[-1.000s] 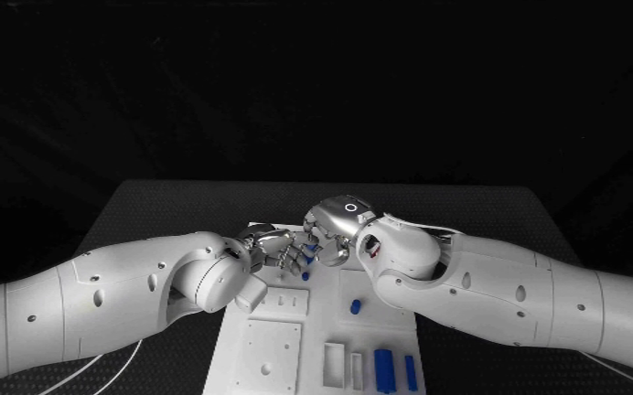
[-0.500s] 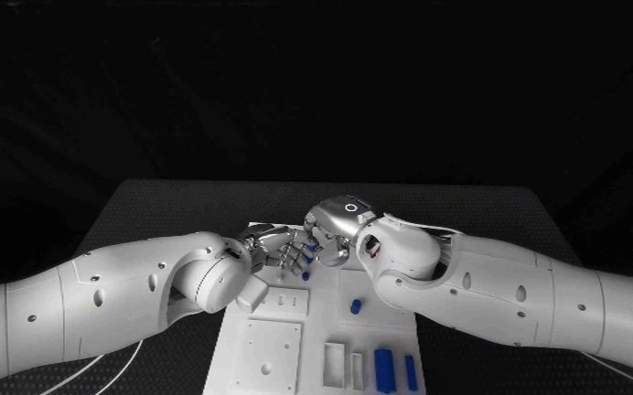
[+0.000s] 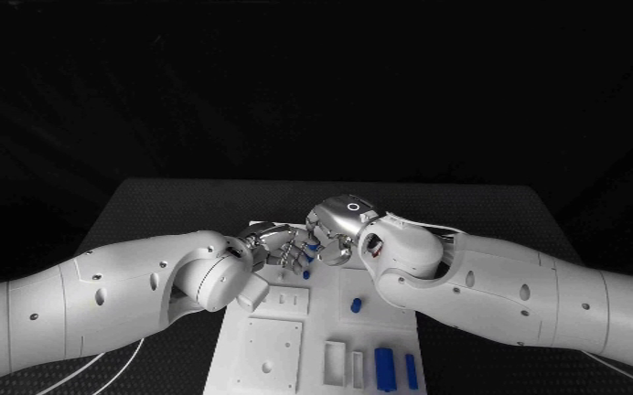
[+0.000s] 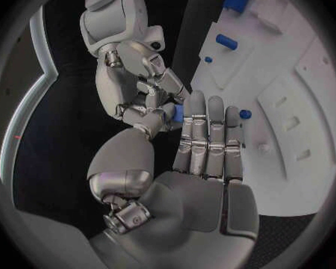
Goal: Assemble the parts on the task board
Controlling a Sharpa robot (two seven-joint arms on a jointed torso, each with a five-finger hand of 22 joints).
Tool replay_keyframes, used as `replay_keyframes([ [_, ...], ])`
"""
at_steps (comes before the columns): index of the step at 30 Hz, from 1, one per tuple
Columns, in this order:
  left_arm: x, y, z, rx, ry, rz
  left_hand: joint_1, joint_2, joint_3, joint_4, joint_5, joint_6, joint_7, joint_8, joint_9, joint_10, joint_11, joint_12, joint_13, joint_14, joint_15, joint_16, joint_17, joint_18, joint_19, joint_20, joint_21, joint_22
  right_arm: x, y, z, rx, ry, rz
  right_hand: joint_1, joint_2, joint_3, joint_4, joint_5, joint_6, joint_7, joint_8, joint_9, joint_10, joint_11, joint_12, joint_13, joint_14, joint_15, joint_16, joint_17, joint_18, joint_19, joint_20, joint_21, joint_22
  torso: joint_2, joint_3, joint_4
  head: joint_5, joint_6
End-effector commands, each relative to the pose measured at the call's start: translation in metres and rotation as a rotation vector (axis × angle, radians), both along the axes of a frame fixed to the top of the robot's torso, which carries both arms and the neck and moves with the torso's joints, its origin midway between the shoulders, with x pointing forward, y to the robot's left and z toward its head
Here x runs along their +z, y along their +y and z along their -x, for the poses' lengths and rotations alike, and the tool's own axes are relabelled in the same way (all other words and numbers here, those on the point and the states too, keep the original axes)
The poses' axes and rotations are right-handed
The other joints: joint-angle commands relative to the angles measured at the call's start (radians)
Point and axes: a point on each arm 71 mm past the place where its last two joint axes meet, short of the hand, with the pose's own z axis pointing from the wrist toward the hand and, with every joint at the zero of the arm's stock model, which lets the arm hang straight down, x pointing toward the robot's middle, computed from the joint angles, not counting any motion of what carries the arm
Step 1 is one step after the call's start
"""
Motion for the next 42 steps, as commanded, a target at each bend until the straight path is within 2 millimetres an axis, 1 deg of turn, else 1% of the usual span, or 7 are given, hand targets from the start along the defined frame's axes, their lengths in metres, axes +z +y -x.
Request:
replay_keyframes([
  [1, 0.0024, 0.0035, -0.0032, 0.026, -0.041, -0.026, 0.013, 0.026, 0.001, -0.010, -0.005, 0.008, -0.004, 0.000, 0.005, 0.006, -0.005, -0.005, -0.002, -0.006, 0.002, 0.005, -0.001, -0.015, -0.006, -0.016, 0.004, 0.021, -0.0011, 0.0017, 0.0026, 0.020, 0.048, -0.029, -0.009, -0.007, -0.002, 0.013, 0.013, 0.045, 0.035, 0.010, 0.055, -0.013, 0.001, -0.009, 0.049, -0.008, 0.000, -0.007, -0.006, 0.015, 0.000, 0.007, -0.001, -0.002, 0.000, -0.0002, 0.0001, 0.001, -0.002],
  [5, 0.0027, 0.0043, -0.0034, 0.028, -0.049, -0.033, 0.008, 0.031, 0.003, -0.015, -0.008, 0.010, -0.004, -0.002, 0.008, 0.007, -0.005, -0.006, -0.003, -0.006, 0.002, 0.006, -0.002, -0.015, -0.006, -0.016, 0.006, 0.021, -0.0024, 0.0000, 0.0025, 0.027, 0.088, -0.060, -0.028, -0.025, -0.013, 0.039, 0.078, 0.016, 0.043, -0.008, 0.050, -0.070, 0.009, -0.047, -0.005, -0.016, 0.005, -0.024, -0.024, 0.015, -0.005, 0.012, -0.006, -0.005, 0.000, -0.0005, -0.0002, 0.003, -0.002],
  [7, 0.0027, 0.0041, -0.0033, 0.026, -0.050, -0.034, 0.005, 0.034, 0.004, -0.017, -0.009, 0.011, -0.004, -0.003, 0.009, 0.007, -0.005, -0.006, -0.003, -0.006, 0.002, 0.006, -0.002, -0.015, -0.007, -0.016, 0.006, 0.021, -0.0026, -0.0006, 0.0024, 0.029, 0.094, -0.064, -0.026, -0.030, -0.015, 0.040, 0.093, -0.005, 0.051, -0.021, 0.045, -0.103, 0.016, -0.070, -0.037, -0.019, 0.011, -0.030, -0.028, 0.015, -0.009, 0.013, -0.008, -0.006, 0.000, -0.0005, -0.0004, 0.003, -0.002],
  [9, 0.0028, 0.0039, -0.0032, 0.023, -0.051, -0.036, 0.002, 0.037, 0.004, -0.020, -0.010, 0.011, -0.004, -0.004, 0.011, 0.007, -0.005, -0.006, -0.003, -0.006, 0.002, 0.007, -0.003, -0.015, -0.008, -0.015, 0.007, 0.021, -0.0029, -0.0006, 0.0023, 0.031, 0.101, -0.067, -0.019, -0.036, -0.015, 0.035, 0.122, -0.031, 0.060, -0.037, 0.038, -0.132, 0.024, -0.091, -0.066, -0.021, 0.019, -0.033, -0.030, 0.015, -0.014, 0.013, -0.011, -0.006, 0.000, -0.0007, -0.0001, 0.004, -0.002],
  [12, 0.0028, 0.0034, -0.0029, 0.019, -0.051, -0.036, -0.001, 0.041, 0.006, -0.024, -0.010, 0.012, -0.005, -0.005, 0.014, 0.008, -0.005, -0.006, -0.003, -0.006, 0.002, 0.007, -0.003, -0.015, -0.009, -0.015, 0.008, 0.021, -0.0028, -0.0009, 0.0020, 0.031, 0.099, -0.069, -0.003, -0.041, -0.011, 0.019, 0.193, -0.069, 0.076, -0.059, 0.025, -0.147, 0.040, -0.104, -0.085, -0.024, 0.033, -0.037, -0.030, 0.015, -0.021, 0.015, -0.014, -0.006, 0.000, -0.0008, -0.0002, 0.004, -0.003],
  [15, 0.0027, 0.0029, -0.0026, 0.014, -0.051, -0.038, -0.003, 0.043, 0.007, -0.026, -0.010, 0.013, -0.005, -0.006, 0.015, 0.009, -0.005, -0.006, -0.003, -0.006, 0.002, 0.008, -0.003, -0.015, -0.010, -0.015, 0.008, 0.021, -0.0028, -0.0011, 0.0017, 0.029, 0.098, -0.071, 0.003, -0.043, -0.010, 0.013, 0.209, -0.076, 0.080, -0.064, 0.021, -0.152, 0.044, -0.109, -0.091, -0.024, 0.037, -0.039, -0.029, 0.015, -0.022, 0.017, -0.015, -0.006, 0.000, -0.0006, -0.0002, 0.004, -0.002],
  [42, 0.0027, 0.0080, -0.0042, 0.006, -0.078, -0.084, -0.002, 0.043, 0.014, -0.031, -0.008, 0.018, -0.008, -0.007, 0.025, 0.012, -0.006, -0.003, -0.002, -0.006, 0.000, 0.012, -0.003, -0.015, -0.014, -0.016, 0.012, 0.022, -0.0034, -0.0059, 0.0018, 0.025, 0.108, -0.074, -0.004, -0.036, -0.018, 0.021, 0.203, -0.043, 0.071, -0.048, 0.024, -0.141, 0.036, -0.105, -0.088, -0.020, 0.031, -0.041, -0.028, 0.015, -0.019, 0.020, -0.015, -0.007, 0.001, -0.0005, -0.0009, 0.008, -0.010],
])
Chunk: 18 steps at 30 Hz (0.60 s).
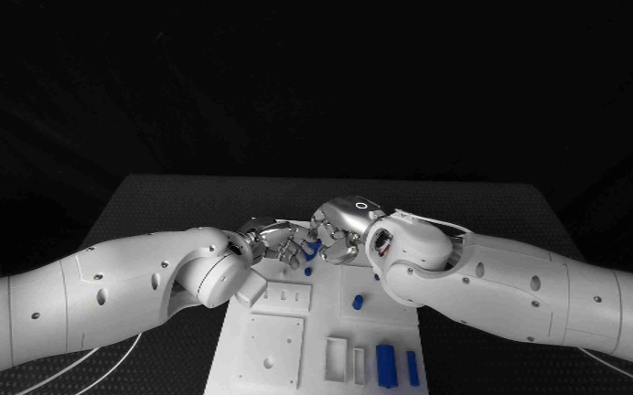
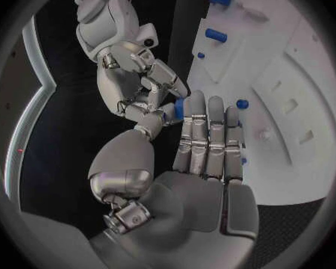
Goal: Assemble the parts on the task board
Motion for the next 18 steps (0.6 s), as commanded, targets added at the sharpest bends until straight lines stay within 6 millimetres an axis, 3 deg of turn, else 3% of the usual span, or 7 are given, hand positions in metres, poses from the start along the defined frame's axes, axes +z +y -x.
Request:
replay_keyframes([
  [1, 0.0009, 0.0030, -0.0021, 0.019, -0.016, -0.016, 0.019, 0.022, 0.007, -0.002, 0.001, 0.006, -0.003, 0.003, 0.000, -0.002, -0.008, -0.003, 0.000, -0.006, 0.000, 0.004, -0.001, -0.015, -0.007, -0.016, 0.006, 0.022, 0.0004, 0.0027, 0.0024, 0.027, 0.004, -0.004, 0.001, 0.008, -0.007, 0.001, -0.005, 0.019, 0.010, 0.005, 0.001, -0.006, 0.000, 0.001, -0.001, 0.004, -0.002, -0.003, 0.001, 0.038, -0.001, -0.002, -0.006, -0.001, 0.000, -0.0003, -0.0009, 0.000, 0.000],
  [18, 0.0004, 0.0027, -0.0031, -0.012, -0.030, -0.050, 0.021, 0.021, 0.009, -0.002, 0.003, 0.008, -0.004, 0.002, 0.004, -0.001, -0.008, -0.002, 0.000, -0.006, 0.000, 0.006, -0.001, -0.015, -0.010, -0.016, 0.007, 0.022, -0.0010, -0.0023, -0.0025, 0.005, 0.002, -0.006, -0.006, 0.003, -0.012, 0.005, -0.006, 0.016, 0.010, 0.003, -0.001, -0.013, 0.000, -0.005, -0.009, 0.004, -0.003, -0.005, 0.001, 0.038, -0.001, -0.001, -0.006, -0.001, -0.001, -0.0001, -0.0006, 0.001, 0.000],
])
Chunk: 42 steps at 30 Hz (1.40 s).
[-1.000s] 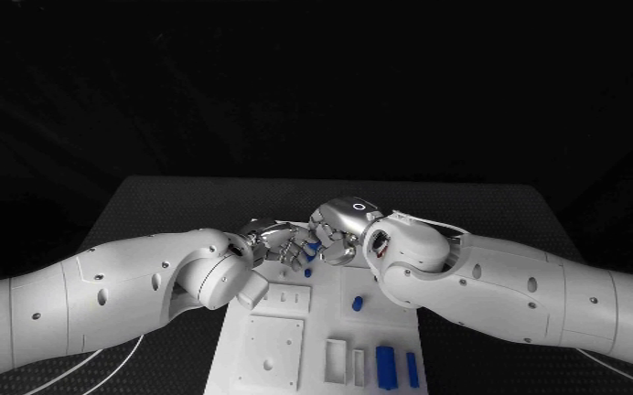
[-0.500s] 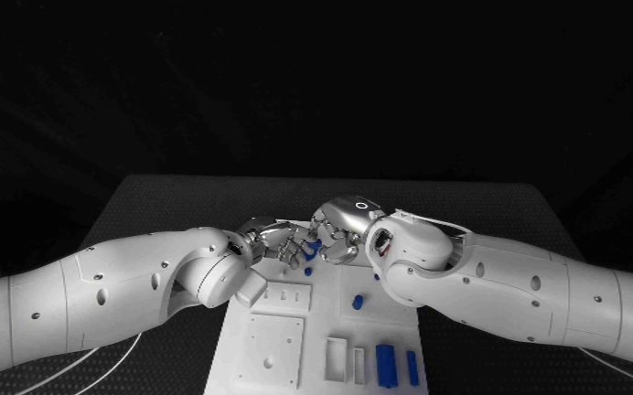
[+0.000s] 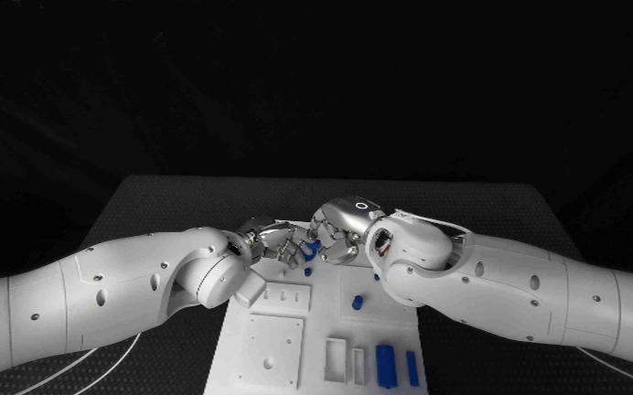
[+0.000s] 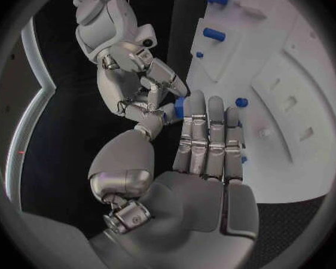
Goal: Assemble the parts on the task board
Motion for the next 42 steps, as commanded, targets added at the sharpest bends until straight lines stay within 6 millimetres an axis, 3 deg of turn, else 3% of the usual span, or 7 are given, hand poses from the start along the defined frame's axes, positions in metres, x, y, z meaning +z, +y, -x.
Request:
replay_keyframes([
  [1, 0.001, 0.002, -0.002, -0.014, -0.030, -0.046, 0.020, 0.021, 0.006, 0.002, 0.007, 0.005, -0.002, 0.007, 0.002, -0.001, -0.008, -0.002, 0.000, -0.006, 0.000, 0.006, -0.001, -0.015, -0.007, -0.019, 0.004, 0.022, 0.000, -0.002, -0.002, 0.002, -0.006, -0.008, -0.006, 0.003, -0.008, 0.000, -0.006, 0.015, 0.011, 0.002, -0.002, -0.012, 0.002, -0.005, -0.004, 0.004, -0.003, -0.004, 0.001, 0.038, -0.001, -0.002, -0.007, -0.001, 0.000, -0.0001, -0.0004, 0.002, 0.000],
  [4, 0.001, 0.003, -0.004, -0.034, -0.060, -0.088, 0.021, 0.020, 0.007, 0.002, 0.007, 0.005, -0.002, 0.007, 0.002, -0.001, -0.008, -0.002, 0.000, -0.006, 0.000, 0.006, -0.001, -0.015, -0.007, -0.019, 0.004, 0.022, -0.001, -0.011, -0.010, -0.052, -0.015, -0.019, -0.014, -0.004, -0.013, 0.003, -0.024, -0.007, 0.015, -0.010, -0.007, -0.029, 0.006, -0.017, -0.021, 0.002, -0.001, -0.006, 0.000, 0.038, -0.003, -0.001, -0.008, -0.002, -0.001, 0.0002, -0.0006, 0.003, 0.000],
  [5, 0.001, 0.004, -0.005, -0.040, -0.069, -0.104, 0.023, 0.019, 0.008, 0.002, 0.007, 0.006, -0.002, 0.007, 0.004, -0.001, -0.009, -0.002, 0.000, -0.006, -0.001, 0.007, -0.001, -0.015, -0.007, -0.020, 0.005, 0.022, -0.002, -0.016, -0.014, -0.076, -0.025, -0.024, -0.014, -0.010, -0.011, 0.003, -0.036, -0.058, 0.026, -0.038, -0.020, -0.126, 0.016, -0.085, -0.119, -0.005, 0.008, -0.015, -0.003, 0.038, -0.011, 0.001, -0.016, -0.005, -0.001, 0.0001, -0.0010, 0.004, 0.000],
  [9, 0.000, 0.009, -0.008, -0.052, -0.097, -0.161, 0.029, 0.016, 0.010, 0.002, 0.018, 0.010, -0.003, 0.006, 0.014, 0.003, -0.010, 0.000, 0.001, -0.003, -0.003, 0.011, -0.001, -0.015, 0.005, -0.026, 0.021, 0.024, -0.005, -0.035, -0.027, -0.136, -0.040, -0.018, 0.015, -0.022, 0.019, 0.002, -0.029, -0.100, 0.047, -0.059, -0.032, -0.153, 0.036, -0.122, -0.144, -0.018, 0.028, -0.037, -0.011, 0.038, -0.031, 0.010, -0.036, -0.013, -0.003, 0.0005, -0.0002, 0.002, 0.000],
  [23, 0.011, 0.020, -0.010, -0.168, -0.164, -0.397, 0.039, 0.008, 0.011, 0.002, 0.022, 0.018, -0.007, 0.007, 0.032, 0.013, -0.015, 0.005, 0.002, 0.005, -0.008, 0.021, 0.000, -0.015, 0.009, -0.033, 0.035, 0.023, -0.011, -0.083, -0.057, -0.275, -0.040, -0.093, 0.035, -0.025, 0.058, -0.007, 0.019, -0.100, 0.052, -0.055, -0.035, -0.151, 0.041, -0.121, -0.160, -0.013, 0.034, -0.045, -0.010, 0.038, -0.031, 0.023, -0.040, -0.014, -0.023, 0.0068, 0.0002, 0.011, -0.018],
  [37, 0.013, 0.016, -0.001, -0.245, -0.279, -0.649, 0.049, -0.006, 0.013, 0.001, 0.032, 0.028, -0.013, 0.005, 0.051, 0.028, -0.020, 0.003, 0.000, 0.018, -0.016, 0.026, -0.003, -0.015, 0.019, -0.042, 0.049, 0.021, -0.014, -0.116, -0.073, -0.345, 0.037, -0.310, 0.007, -0.023, 0.041, 0.002, -0.001, -0.090, 0.049, -0.045, -0.035, -0.159, 0.038, -0.126, -0.174, -0.020, 0.032, -0.067, -0.019, 0.038, -0.045, 0.030, -0.053, -0.018, -0.050, 0.0081, 0.0056, 0.019, -0.058],
  [42, 0.009, 0.016, 0.005, -0.264, -0.301, -0.729, 0.055, -0.012, 0.015, 0.001, 0.039, 0.032, -0.014, 0.004, 0.057, 0.035, -0.023, 0.003, 0.000, 0.023, -0.018, 0.028, -0.004, -0.015, 0.017, -0.045, 0.052, 0.021, -0.016, -0.124, -0.075, -0.361, 0.085, -0.378, -0.044, -0.008, -0.016, 0.004, -0.050, -0.091, 0.051, -0.039, -0.036, -0.210, 0.041, -0.170, -0.208, -0.074, 0.036, -0.136, -0.057, 0.037, -0.112, 0.061, -0.106, -0.033, -0.054, 0.0063, 0.0051, 0.023, -0.072],
])
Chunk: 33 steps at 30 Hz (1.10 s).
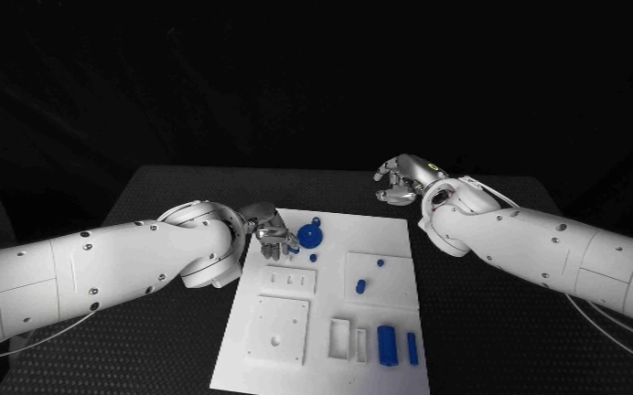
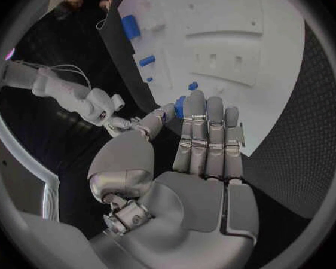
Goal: Assemble the parts on the task board
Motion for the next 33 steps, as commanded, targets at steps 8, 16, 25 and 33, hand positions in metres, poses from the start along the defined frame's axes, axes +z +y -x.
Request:
replay_keyframes([
  [8, -0.002, -0.001, 0.002, -0.027, -0.058, -0.146, 0.029, 0.011, 0.010, -0.003, 0.019, 0.031, -0.019, 0.000, 0.011, 0.036, -0.024, 0.002, -0.002, 0.015, -0.006, 0.008, -0.003, -0.015, 0.006, -0.044, 0.011, 0.021, 0.001, -0.003, -0.001, 0.012, 0.013, -0.134, -0.014, 0.011, -0.040, -0.007, -0.010, 0.012, 0.008, 0.008, -0.002, -0.094, 0.009, -0.008, -0.017, -0.015, -0.002, -0.020, -0.016, 0.039, -0.020, 0.017, -0.019, -0.004, -0.005, -0.0007, 0.0024, 0.004, -0.019],
  [16, -0.016, -0.003, 0.007, -0.025, -0.057, -0.150, 0.029, 0.009, 0.010, -0.004, 0.023, 0.035, -0.021, -0.001, 0.015, 0.041, -0.024, 0.001, -0.003, 0.018, -0.007, 0.009, -0.003, -0.015, 0.007, -0.046, 0.014, 0.021, 0.001, -0.002, 0.000, 0.014, 0.008, -0.136, -0.010, 0.015, -0.043, -0.009, 0.032, 0.010, 0.009, 0.009, -0.003, -0.100, 0.010, -0.006, -0.025, -0.019, -0.001, -0.024, -0.021, 0.039, -0.025, 0.022, -0.025, -0.004, -0.003, -0.0010, 0.0010, 0.011, -0.031],
  [25, -0.030, -0.004, 0.012, -0.033, -0.032, -0.159, 0.028, 0.009, 0.010, -0.004, 0.026, 0.037, -0.022, -0.002, 0.017, 0.043, -0.025, 0.000, -0.003, 0.019, -0.008, 0.009, -0.004, -0.015, 0.007, -0.047, 0.016, 0.021, 0.001, -0.003, 0.000, 0.013, 0.013, -0.134, -0.009, 0.017, -0.044, -0.012, 0.049, 0.009, 0.009, 0.010, -0.005, -0.102, 0.010, -0.005, -0.030, -0.020, -0.001, -0.025, -0.024, 0.039, -0.026, 0.024, -0.028, -0.004, -0.003, -0.0007, -0.0001, 0.011, -0.042],
  [33, -0.038, -0.006, 0.015, -0.043, -0.012, -0.161, 0.027, 0.009, 0.010, -0.004, 0.027, 0.038, -0.022, -0.003, 0.018, 0.044, -0.025, -0.001, -0.004, 0.019, -0.008, 0.009, -0.005, -0.015, 0.007, -0.048, 0.017, 0.021, 0.001, -0.002, 0.000, 0.014, 0.015, -0.133, -0.009, 0.019, -0.045, -0.013, 0.061, 0.009, 0.010, 0.010, -0.005, -0.102, 0.011, -0.003, -0.032, -0.020, -0.001, -0.024, -0.025, 0.039, -0.026, 0.025, -0.028, -0.003, -0.004, -0.0023, 0.0012, 0.009, -0.051],
])
